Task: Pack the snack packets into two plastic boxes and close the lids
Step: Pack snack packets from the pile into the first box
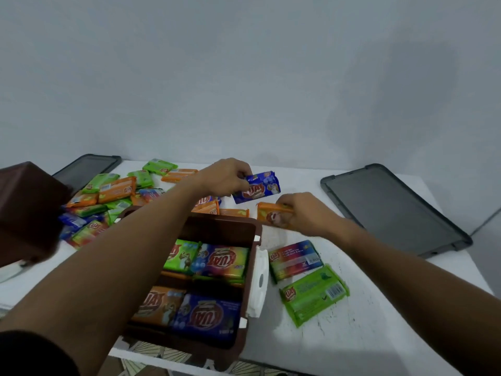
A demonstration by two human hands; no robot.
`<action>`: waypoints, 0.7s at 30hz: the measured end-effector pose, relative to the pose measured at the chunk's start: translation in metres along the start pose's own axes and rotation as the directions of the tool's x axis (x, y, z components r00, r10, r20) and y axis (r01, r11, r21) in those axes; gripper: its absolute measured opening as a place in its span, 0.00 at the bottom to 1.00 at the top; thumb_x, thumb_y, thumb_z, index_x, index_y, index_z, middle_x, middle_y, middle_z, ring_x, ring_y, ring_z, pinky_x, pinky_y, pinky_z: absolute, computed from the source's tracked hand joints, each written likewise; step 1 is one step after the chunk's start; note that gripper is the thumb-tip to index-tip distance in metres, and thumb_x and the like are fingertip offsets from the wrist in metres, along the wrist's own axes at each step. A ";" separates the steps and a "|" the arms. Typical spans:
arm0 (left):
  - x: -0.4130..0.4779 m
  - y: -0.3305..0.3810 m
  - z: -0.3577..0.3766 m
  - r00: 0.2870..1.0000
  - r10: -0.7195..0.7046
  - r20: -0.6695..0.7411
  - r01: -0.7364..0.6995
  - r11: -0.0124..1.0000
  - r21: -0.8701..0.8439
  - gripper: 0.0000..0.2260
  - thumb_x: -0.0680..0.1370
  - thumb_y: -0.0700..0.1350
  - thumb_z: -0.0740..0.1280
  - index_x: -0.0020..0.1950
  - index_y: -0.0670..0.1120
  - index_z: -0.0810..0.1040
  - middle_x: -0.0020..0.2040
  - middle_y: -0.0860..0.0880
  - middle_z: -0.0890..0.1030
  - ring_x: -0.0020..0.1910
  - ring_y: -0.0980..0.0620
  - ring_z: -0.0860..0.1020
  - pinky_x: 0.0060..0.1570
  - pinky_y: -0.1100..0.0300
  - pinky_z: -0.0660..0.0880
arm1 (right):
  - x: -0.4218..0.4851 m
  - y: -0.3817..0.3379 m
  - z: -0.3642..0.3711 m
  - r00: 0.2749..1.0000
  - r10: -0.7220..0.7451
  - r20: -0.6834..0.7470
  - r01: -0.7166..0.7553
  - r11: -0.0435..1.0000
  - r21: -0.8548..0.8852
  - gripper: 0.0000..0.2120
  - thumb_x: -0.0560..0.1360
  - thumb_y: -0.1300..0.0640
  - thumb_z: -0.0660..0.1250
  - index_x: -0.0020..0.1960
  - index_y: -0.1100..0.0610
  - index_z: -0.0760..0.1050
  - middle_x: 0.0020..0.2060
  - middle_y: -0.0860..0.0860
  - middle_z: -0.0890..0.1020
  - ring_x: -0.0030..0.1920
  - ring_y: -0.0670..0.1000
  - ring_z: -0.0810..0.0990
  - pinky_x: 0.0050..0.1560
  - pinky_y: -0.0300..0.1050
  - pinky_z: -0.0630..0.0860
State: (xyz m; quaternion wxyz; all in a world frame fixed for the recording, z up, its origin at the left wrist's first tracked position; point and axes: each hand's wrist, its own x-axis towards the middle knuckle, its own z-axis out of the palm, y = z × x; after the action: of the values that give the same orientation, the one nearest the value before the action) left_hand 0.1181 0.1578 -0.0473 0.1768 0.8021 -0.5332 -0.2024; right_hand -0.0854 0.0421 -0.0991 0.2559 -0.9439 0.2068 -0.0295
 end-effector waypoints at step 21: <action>-0.135 -0.097 -0.092 0.922 0.112 0.371 0.076 0.887 -0.456 0.14 0.70 0.43 0.74 0.55 0.44 0.83 0.57 0.41 0.85 0.56 0.45 0.83 0.49 0.53 0.81 | -0.037 -0.151 -0.030 0.978 0.064 0.199 -0.146 0.890 0.433 0.13 0.75 0.61 0.74 0.59 0.57 0.79 0.48 0.54 0.88 0.49 0.56 0.87 0.53 0.56 0.83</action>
State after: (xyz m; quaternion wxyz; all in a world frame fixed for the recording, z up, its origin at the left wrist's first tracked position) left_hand 0.1942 0.3247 0.0019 0.2556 0.6758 -0.5014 -0.4760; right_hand -0.0671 0.1616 0.0039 0.4836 -0.8465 0.2216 0.0229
